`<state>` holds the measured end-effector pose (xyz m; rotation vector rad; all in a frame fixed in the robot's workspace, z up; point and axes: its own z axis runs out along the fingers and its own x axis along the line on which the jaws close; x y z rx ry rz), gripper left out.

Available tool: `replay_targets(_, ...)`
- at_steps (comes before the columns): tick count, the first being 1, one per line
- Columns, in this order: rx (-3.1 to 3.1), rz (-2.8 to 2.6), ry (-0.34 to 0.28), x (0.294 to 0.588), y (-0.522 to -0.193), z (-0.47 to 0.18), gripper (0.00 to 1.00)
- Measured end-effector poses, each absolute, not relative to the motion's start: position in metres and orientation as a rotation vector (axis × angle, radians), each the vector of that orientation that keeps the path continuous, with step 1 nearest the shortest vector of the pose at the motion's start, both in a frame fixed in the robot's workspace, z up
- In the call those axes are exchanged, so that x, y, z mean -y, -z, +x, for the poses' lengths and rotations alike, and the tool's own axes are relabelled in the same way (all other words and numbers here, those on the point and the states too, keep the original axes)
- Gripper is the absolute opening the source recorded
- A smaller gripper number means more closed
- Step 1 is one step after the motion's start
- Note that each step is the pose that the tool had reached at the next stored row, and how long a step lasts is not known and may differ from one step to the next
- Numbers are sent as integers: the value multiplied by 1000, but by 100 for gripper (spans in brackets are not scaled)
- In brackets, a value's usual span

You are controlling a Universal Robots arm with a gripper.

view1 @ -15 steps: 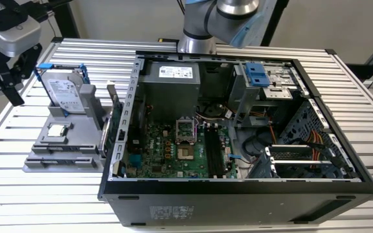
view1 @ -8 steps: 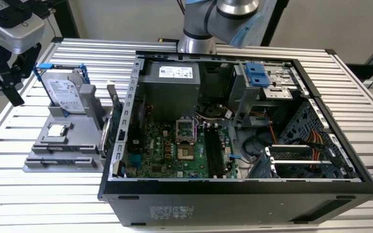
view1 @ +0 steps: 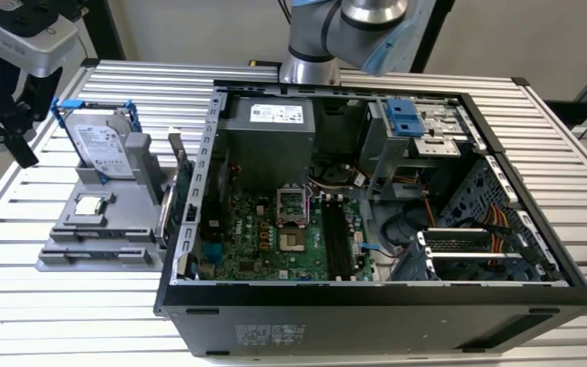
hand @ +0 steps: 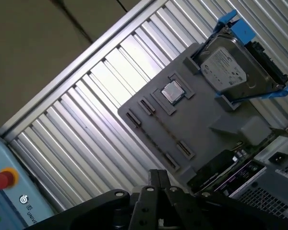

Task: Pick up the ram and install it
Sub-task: 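Pick up the ram and move it above insertion slot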

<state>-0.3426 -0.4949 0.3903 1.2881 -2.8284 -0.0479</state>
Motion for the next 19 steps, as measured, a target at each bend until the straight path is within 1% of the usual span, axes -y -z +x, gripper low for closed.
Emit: replay_targets(19, 2653, 1612, 41, 495, -390, -343, 0)
